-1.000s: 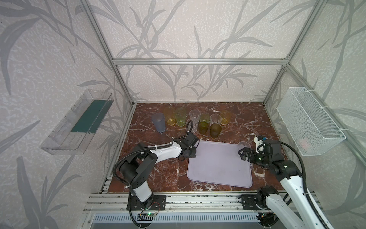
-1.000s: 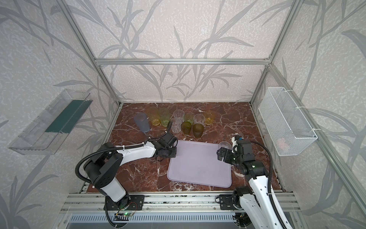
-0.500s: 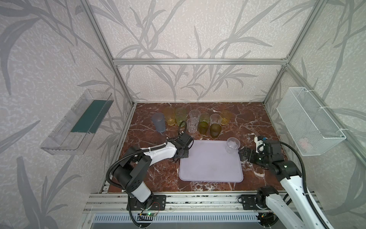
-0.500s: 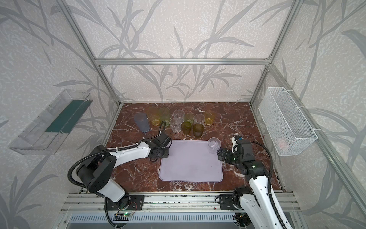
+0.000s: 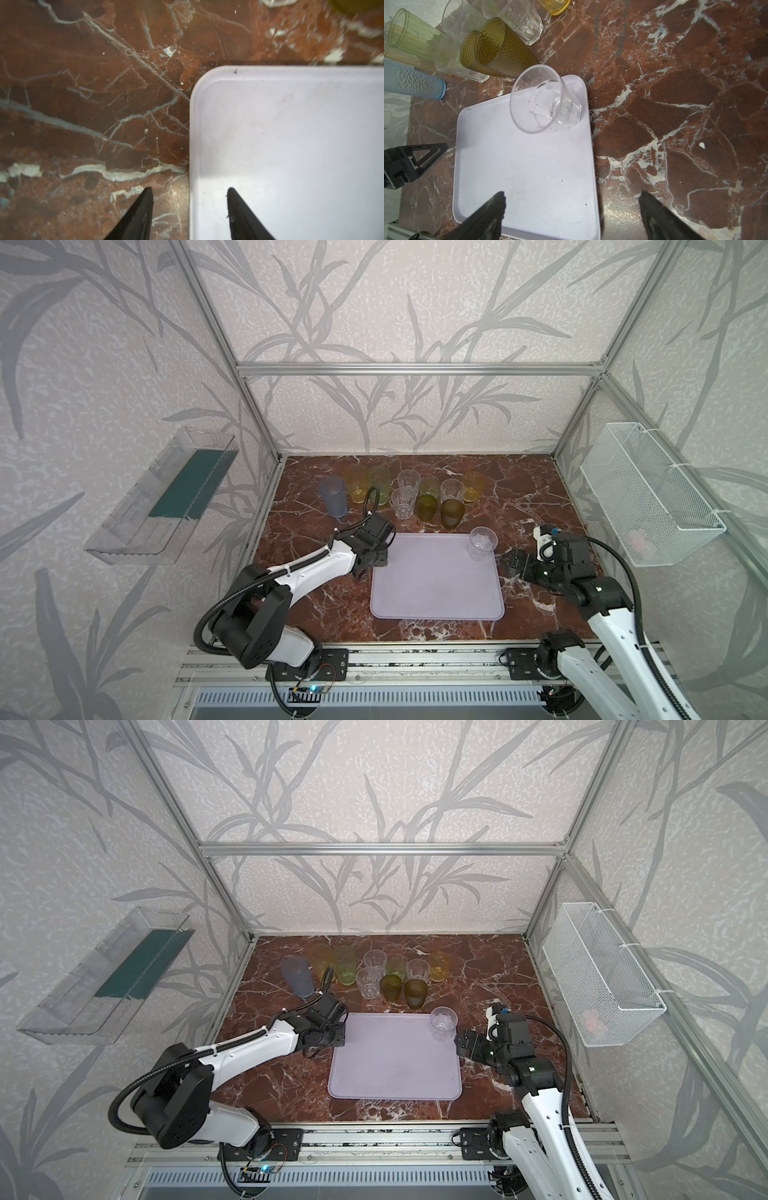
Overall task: Place the glasses into the tray
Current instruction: 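Raise the right gripper and move it toward the olive textured glasses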
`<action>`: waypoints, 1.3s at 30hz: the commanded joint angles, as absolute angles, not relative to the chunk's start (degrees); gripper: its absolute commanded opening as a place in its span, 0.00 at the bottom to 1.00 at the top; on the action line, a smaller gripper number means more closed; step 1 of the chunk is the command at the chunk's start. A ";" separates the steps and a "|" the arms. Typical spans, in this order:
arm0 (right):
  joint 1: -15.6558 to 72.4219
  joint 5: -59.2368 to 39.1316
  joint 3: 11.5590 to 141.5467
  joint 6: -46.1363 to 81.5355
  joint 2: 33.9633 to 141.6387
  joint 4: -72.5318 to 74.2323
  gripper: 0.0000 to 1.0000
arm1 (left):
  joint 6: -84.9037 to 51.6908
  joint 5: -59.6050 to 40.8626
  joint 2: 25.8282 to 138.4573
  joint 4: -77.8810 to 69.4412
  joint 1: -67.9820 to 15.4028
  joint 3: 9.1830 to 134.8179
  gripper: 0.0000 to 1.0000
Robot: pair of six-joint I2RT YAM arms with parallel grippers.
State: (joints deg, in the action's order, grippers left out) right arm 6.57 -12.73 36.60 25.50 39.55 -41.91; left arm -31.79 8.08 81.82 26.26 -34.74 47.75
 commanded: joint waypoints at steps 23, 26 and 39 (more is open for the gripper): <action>16.14 -14.43 55.51 27.72 57.75 -34.13 0.99 | -25.73 -5.34 58.19 6.32 -34.65 37.29 0.99; 20.99 -10.48 59.59 25.68 63.75 -34.18 0.99 | -26.33 -6.48 57.41 4.57 -34.66 36.29 1.00; 24.93 -7.52 73.08 21.28 81.85 -38.66 0.68 | -29.77 -6.10 54.23 3.85 -34.64 34.59 0.99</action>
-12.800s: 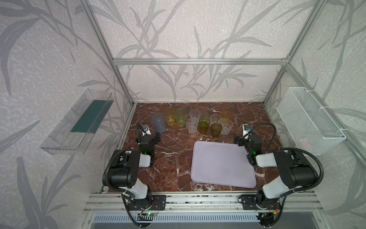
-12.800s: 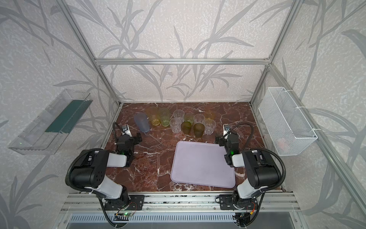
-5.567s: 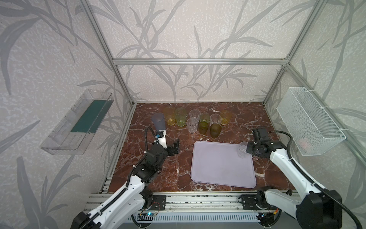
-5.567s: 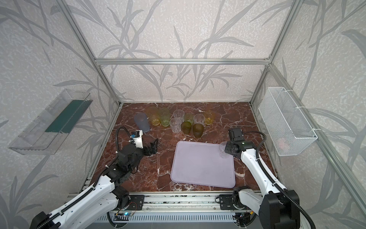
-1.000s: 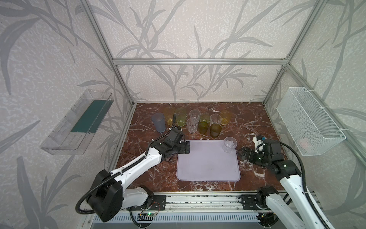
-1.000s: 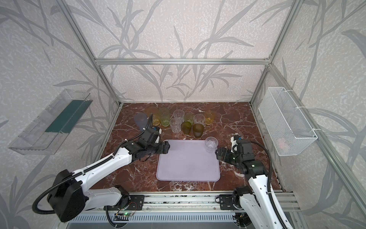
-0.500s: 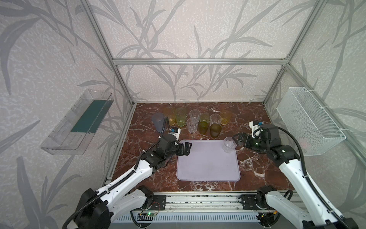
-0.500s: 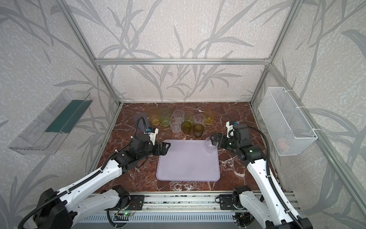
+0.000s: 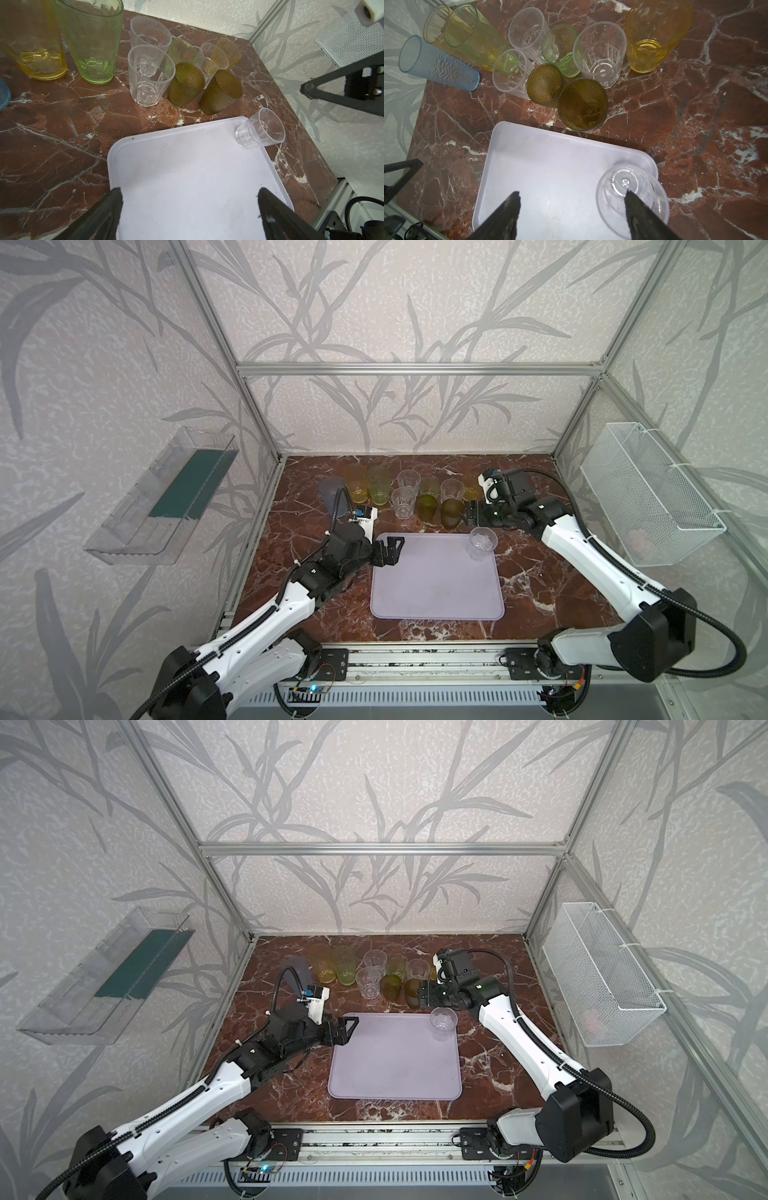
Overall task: Place the glasses into the tray
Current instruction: 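Raise the right gripper and move it toward the olive textured glasses, then lower the right gripper onto the olive textured glass nearest the tray and grasp it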
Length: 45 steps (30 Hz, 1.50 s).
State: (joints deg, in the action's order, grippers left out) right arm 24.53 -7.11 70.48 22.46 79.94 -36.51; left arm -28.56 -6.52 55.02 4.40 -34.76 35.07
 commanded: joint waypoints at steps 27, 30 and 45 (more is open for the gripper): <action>24.45 2.03 90.01 18.72 105.47 -44.35 0.30 | -33.20 -7.78 56.87 -1.12 -34.64 32.26 0.99; 24.48 3.96 91.31 18.74 106.81 -45.64 0.28 | -33.04 -7.73 57.15 -0.89 -34.63 32.52 1.00; 24.16 7.39 91.75 18.02 109.06 -46.14 0.27 | -32.72 -7.84 57.77 -1.03 -34.59 33.11 1.00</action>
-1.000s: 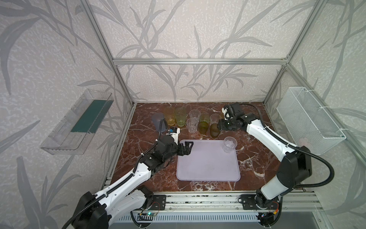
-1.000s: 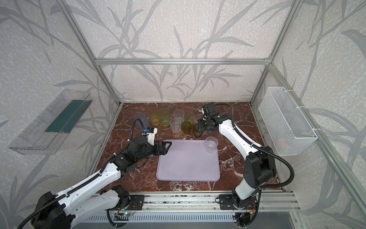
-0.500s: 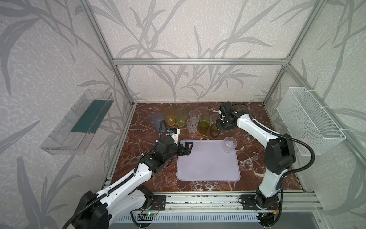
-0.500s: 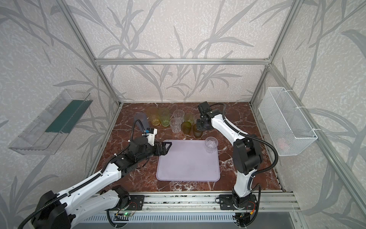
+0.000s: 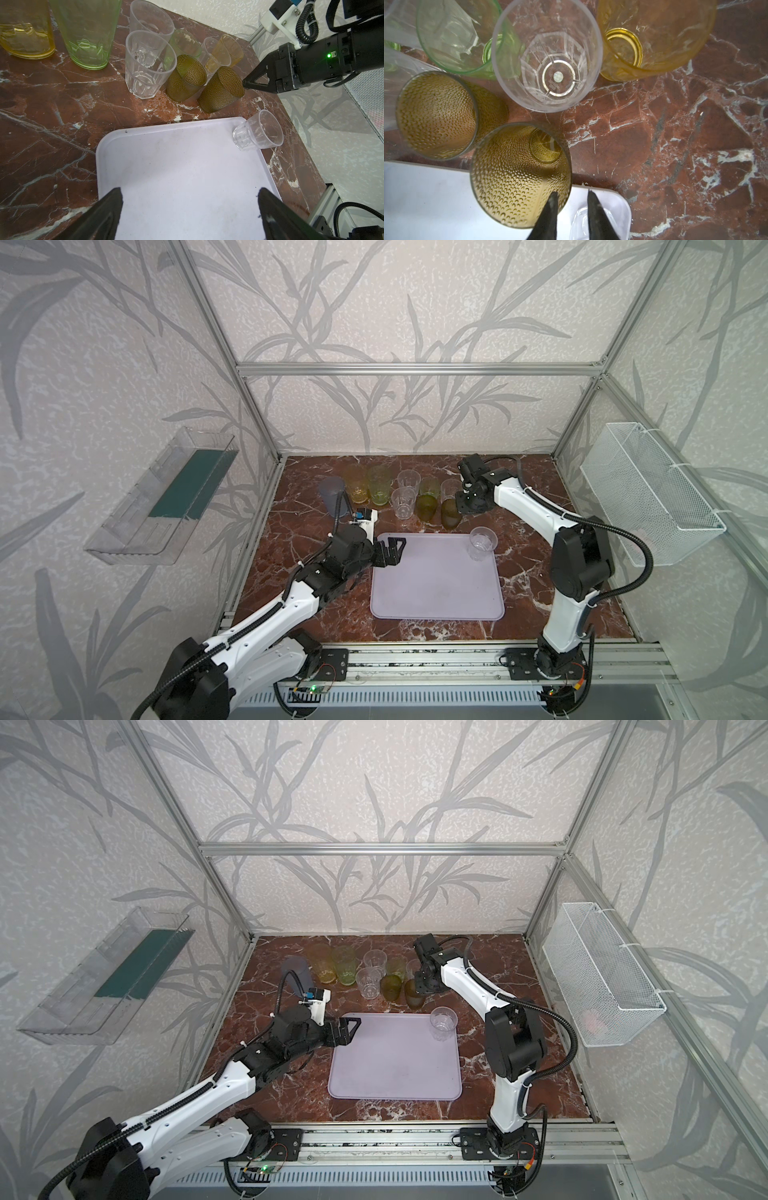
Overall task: Place the glasses into the tray
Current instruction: 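Lower the right gripper onto the olive textured glass nearest the tray and grasp it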
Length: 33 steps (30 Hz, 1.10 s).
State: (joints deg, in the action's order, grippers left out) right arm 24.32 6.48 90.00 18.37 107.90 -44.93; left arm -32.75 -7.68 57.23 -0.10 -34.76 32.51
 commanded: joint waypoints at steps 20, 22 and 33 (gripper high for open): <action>23.69 8.27 92.03 17.83 111.42 -46.19 0.26 | -32.84 -7.47 57.49 -0.45 -34.65 32.61 1.00; 23.62 8.14 92.24 18.10 111.78 -46.23 0.26 | -32.86 -7.63 57.34 -0.35 -34.61 32.61 0.99; 23.64 9.04 92.49 18.11 111.60 -46.57 0.09 | -32.70 -6.90 56.17 0.32 -34.57 32.35 0.99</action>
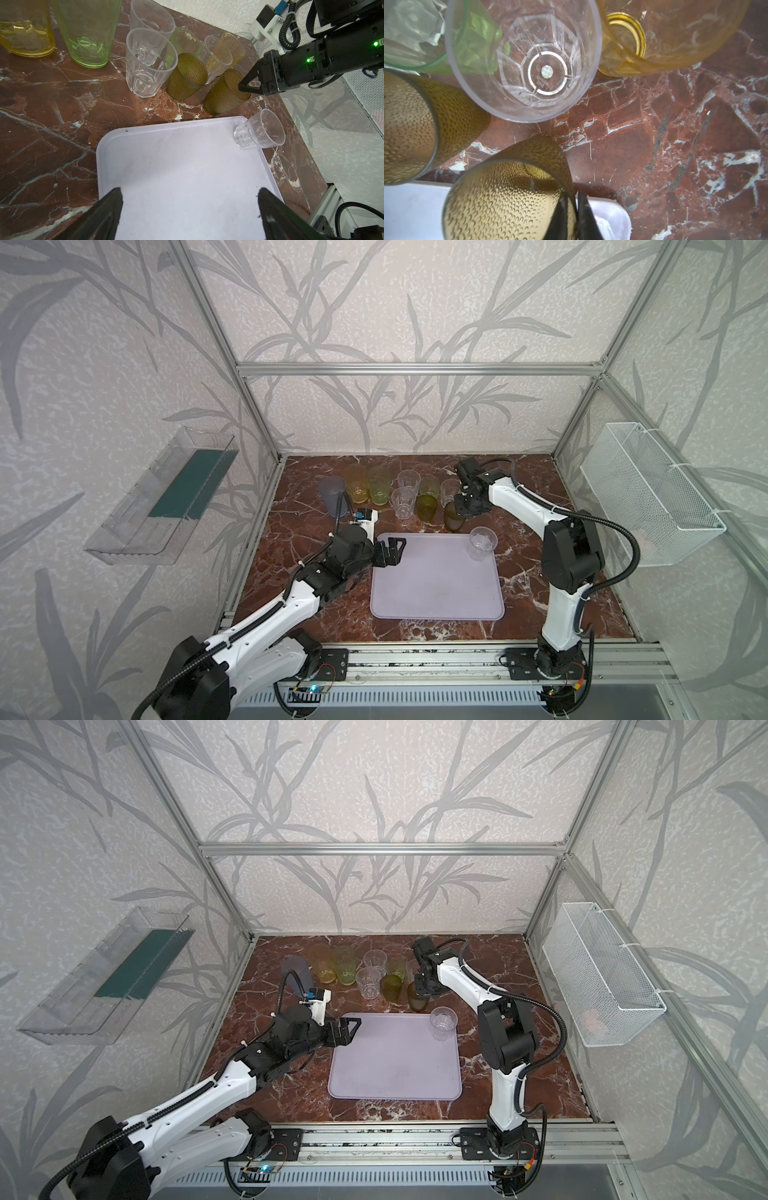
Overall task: Place the glasses into the tray
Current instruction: 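Lower the right gripper onto the olive textured glass nearest the tray and grasp it, then lift the olive textured glass and carry it over the tray's near corner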
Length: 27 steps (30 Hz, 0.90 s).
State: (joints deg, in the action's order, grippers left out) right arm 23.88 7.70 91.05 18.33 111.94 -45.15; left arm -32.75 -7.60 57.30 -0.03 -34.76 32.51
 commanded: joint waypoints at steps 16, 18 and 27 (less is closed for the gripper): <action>23.65 9.11 88.73 16.18 102.76 -46.85 0.00 | -32.42 -6.68 55.83 1.19 -34.56 32.93 0.99; 23.56 8.44 88.47 16.10 101.24 -47.50 0.00 | -32.04 -6.70 55.65 2.23 -34.61 33.52 0.99; 23.55 4.74 83.70 12.86 88.75 -47.05 0.00 | -32.45 -6.71 56.64 5.59 -34.54 36.06 1.00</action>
